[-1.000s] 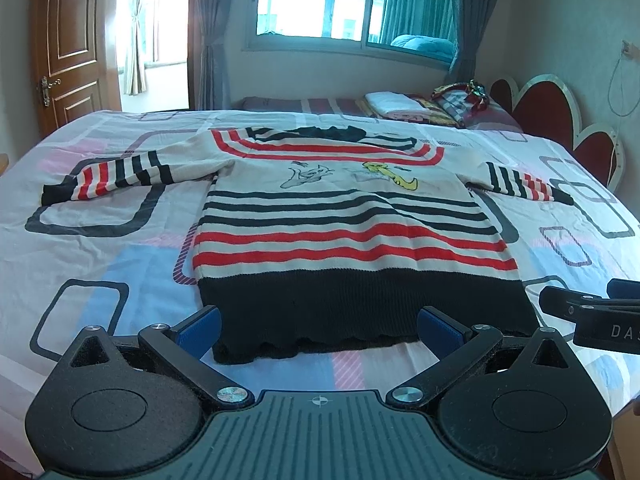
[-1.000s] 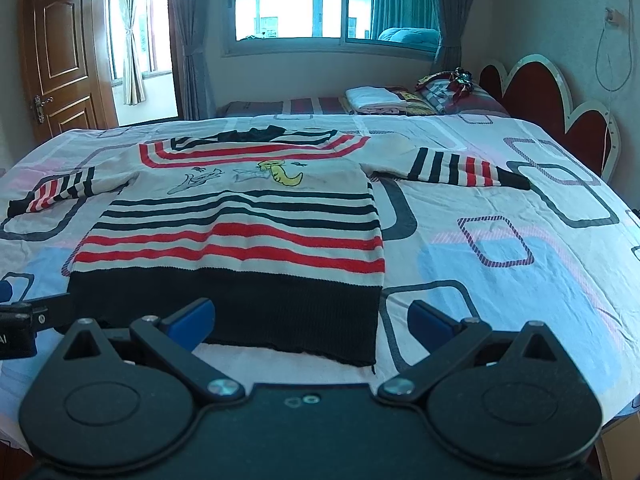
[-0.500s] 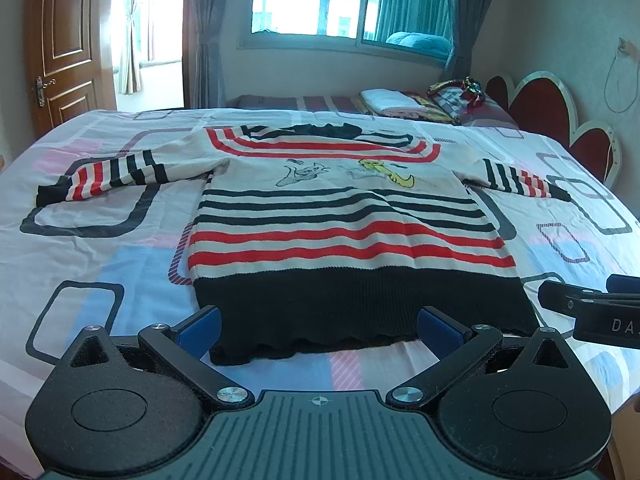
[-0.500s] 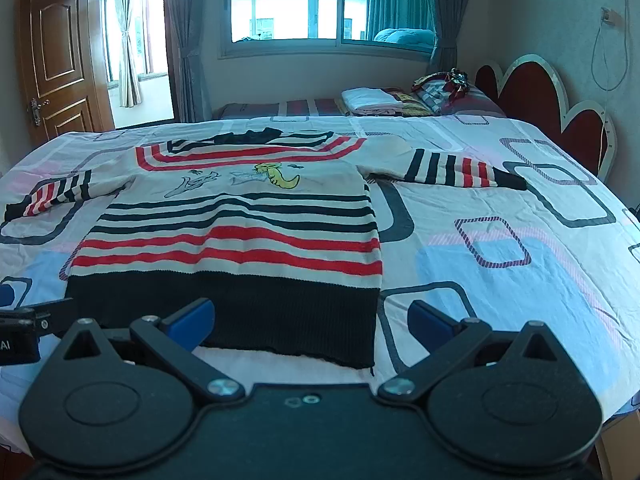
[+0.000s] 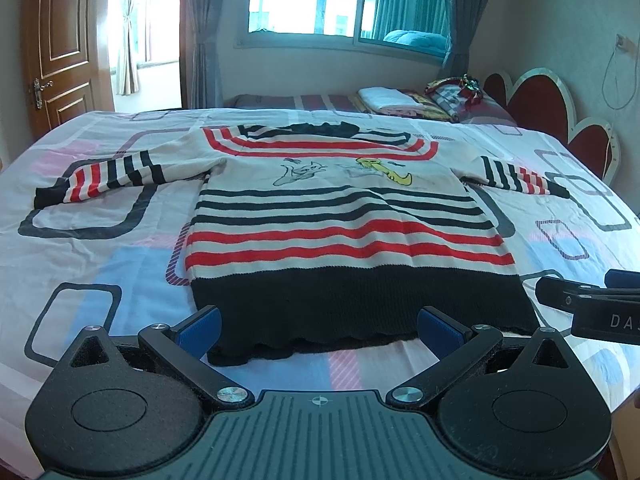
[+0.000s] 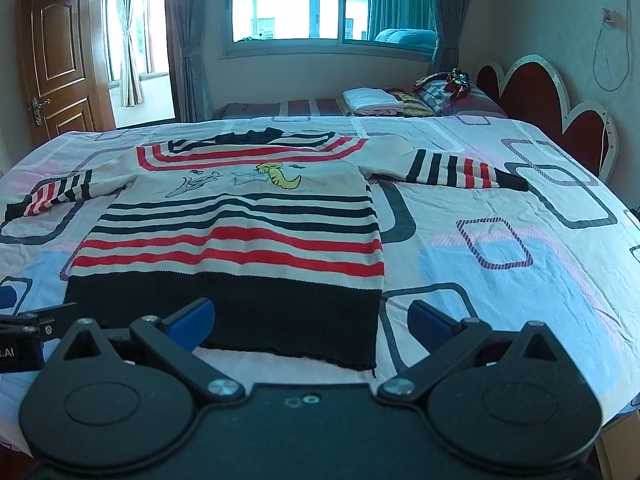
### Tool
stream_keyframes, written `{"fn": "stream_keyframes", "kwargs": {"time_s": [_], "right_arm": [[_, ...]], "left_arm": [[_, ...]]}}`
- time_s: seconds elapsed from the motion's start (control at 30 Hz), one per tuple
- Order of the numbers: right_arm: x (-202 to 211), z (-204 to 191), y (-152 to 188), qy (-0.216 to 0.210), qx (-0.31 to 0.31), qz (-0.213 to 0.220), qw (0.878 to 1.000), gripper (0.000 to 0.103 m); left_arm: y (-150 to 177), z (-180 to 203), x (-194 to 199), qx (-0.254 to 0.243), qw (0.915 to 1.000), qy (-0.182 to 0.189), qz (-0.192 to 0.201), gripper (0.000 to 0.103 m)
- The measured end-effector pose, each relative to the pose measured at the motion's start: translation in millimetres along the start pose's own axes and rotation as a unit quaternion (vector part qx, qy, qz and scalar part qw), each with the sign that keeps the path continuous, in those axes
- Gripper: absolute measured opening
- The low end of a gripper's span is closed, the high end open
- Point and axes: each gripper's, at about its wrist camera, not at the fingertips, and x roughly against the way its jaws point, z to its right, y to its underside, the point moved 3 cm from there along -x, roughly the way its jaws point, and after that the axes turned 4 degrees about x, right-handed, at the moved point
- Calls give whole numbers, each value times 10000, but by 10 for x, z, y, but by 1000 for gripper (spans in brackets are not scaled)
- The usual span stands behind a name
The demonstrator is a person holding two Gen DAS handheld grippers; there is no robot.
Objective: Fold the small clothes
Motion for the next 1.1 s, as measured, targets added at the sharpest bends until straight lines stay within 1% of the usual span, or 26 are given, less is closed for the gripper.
{"fn": "stream_keyframes", "kwargs": {"time_s": [0.23,0.9,1.0,1.1], "right_arm": [[-20,1,-20,-7,33,-4,10000,103],[-47,-30,-37,-65,56,-3,10000,103],[-53,-21,-37,-144,24,51,9999,103],[-37,-8,-43,-320,-16,225,9992,103]], "left_arm": [[-17,12,-15,-12,10000,-48,-4,103],[-20,-26,-44,-1,10000,-38,-35,103],[-22,-18,-59,-45,10000,-8,-53,103],[-52,8,-87,-171,9998,87,-11,103]]}}
